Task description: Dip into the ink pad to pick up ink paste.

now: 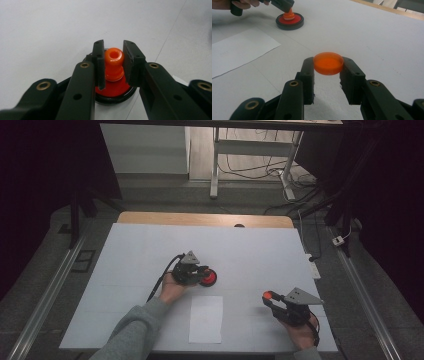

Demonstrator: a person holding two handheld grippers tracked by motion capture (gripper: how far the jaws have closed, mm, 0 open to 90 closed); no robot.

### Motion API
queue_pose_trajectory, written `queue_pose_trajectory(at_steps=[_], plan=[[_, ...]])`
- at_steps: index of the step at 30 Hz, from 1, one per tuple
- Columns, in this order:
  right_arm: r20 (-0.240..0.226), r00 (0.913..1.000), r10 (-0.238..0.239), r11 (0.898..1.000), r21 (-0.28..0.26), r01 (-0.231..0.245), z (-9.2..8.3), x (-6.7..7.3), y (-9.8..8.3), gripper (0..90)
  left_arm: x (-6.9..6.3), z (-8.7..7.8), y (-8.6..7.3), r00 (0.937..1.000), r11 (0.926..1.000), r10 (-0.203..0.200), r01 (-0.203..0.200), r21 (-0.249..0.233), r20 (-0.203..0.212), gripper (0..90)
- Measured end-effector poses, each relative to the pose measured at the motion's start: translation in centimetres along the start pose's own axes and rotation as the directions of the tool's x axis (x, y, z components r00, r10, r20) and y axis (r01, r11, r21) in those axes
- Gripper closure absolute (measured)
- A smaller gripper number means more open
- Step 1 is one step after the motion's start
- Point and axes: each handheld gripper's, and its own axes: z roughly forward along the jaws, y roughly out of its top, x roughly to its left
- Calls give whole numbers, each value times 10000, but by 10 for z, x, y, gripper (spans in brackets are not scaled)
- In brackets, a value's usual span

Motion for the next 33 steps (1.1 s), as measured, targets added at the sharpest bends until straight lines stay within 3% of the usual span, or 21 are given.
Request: queue_pose_trajectory(at_steps=[7, 14, 25, 33], plan=[[14, 10000, 8, 10000, -3, -8, 0, 0, 0, 647, -4, 0, -2, 9991, 9993, 377, -376, 51, -178, 724], [34, 10000, 20, 10000, -19, -20, -1, 0, 0, 647, -5, 0, -4, 9984, 9988, 483, -483, 26, -285, 724], [32, 10000, 39, 9999, -98, -39, -2, -1, 1, 647, -4, 0, -8, 9996, 9998, 191, -192, -43, -197, 724], [54, 10000, -6, 10000, -84, 6, -2, -1, 1, 647, -4, 1, -8, 9994, 9997, 258, -257, 36, -235, 723]])
